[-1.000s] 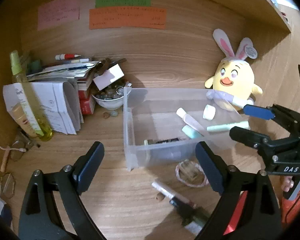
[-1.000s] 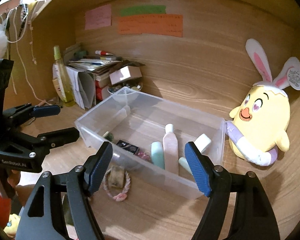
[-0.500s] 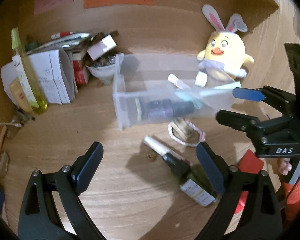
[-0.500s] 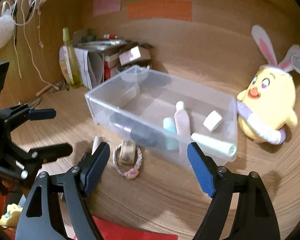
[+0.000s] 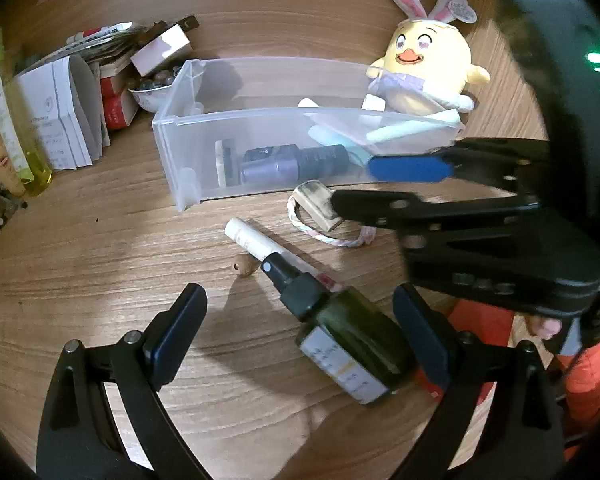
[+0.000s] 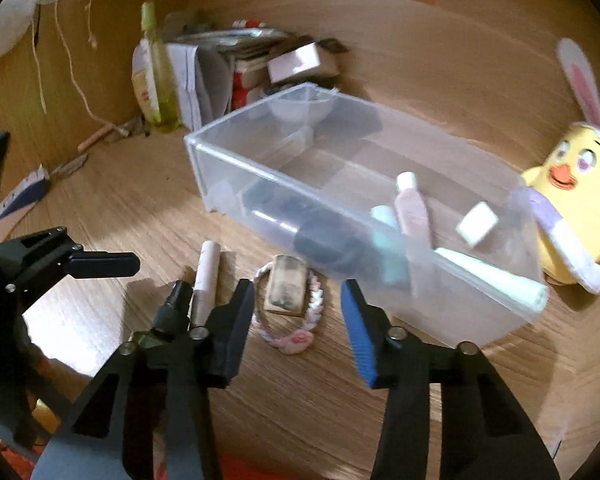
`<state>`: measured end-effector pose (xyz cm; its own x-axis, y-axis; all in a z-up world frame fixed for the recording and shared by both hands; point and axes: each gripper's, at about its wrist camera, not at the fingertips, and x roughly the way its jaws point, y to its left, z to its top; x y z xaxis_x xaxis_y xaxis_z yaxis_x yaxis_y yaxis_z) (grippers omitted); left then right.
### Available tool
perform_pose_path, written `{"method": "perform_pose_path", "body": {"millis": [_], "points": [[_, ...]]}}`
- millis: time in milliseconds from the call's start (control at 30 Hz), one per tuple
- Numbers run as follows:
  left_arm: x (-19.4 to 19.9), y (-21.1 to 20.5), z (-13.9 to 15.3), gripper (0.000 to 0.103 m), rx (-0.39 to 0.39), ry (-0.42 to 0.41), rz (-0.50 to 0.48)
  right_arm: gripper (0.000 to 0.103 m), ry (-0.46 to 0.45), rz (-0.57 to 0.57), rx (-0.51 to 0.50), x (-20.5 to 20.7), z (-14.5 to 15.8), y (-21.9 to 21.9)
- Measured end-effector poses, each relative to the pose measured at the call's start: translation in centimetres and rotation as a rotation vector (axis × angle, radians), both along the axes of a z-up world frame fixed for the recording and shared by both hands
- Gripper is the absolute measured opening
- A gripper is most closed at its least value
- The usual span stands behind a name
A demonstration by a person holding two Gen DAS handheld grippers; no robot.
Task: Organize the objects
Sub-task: 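Withdraw both grippers from the bin toward the remaining items, then grasp the beige comb block with the right gripper while the left grasps the dark green bottle, then carry the comb block and green bottle over the clear bin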
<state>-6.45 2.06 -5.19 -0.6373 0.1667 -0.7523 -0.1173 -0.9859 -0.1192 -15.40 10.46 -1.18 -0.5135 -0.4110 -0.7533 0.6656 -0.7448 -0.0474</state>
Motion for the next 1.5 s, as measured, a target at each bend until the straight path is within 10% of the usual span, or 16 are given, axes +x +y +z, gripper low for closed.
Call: {"method": "perform_pose_path", "body": {"millis": [433, 667, 1500], "points": [[0.9, -2.4, -1.2, 0.078, 0.041, -0.044, 0.053, 0.027, -0.021, 0.001, 0.097, -1.2, -2.7, -2.7], [1.1, -3.0, -1.1, 0.041, 0.04, -0.03, 0.063, 0.025, -0.016, -0.005, 0.097, -1.5, -2.8, -2.8], [0.7, -4.4, 4.1, 0.041, 0.034, 0.131, 0.142, 0.023, 0.092, 0.014, -0.065, 2.2, 2.7, 0.0]]}}
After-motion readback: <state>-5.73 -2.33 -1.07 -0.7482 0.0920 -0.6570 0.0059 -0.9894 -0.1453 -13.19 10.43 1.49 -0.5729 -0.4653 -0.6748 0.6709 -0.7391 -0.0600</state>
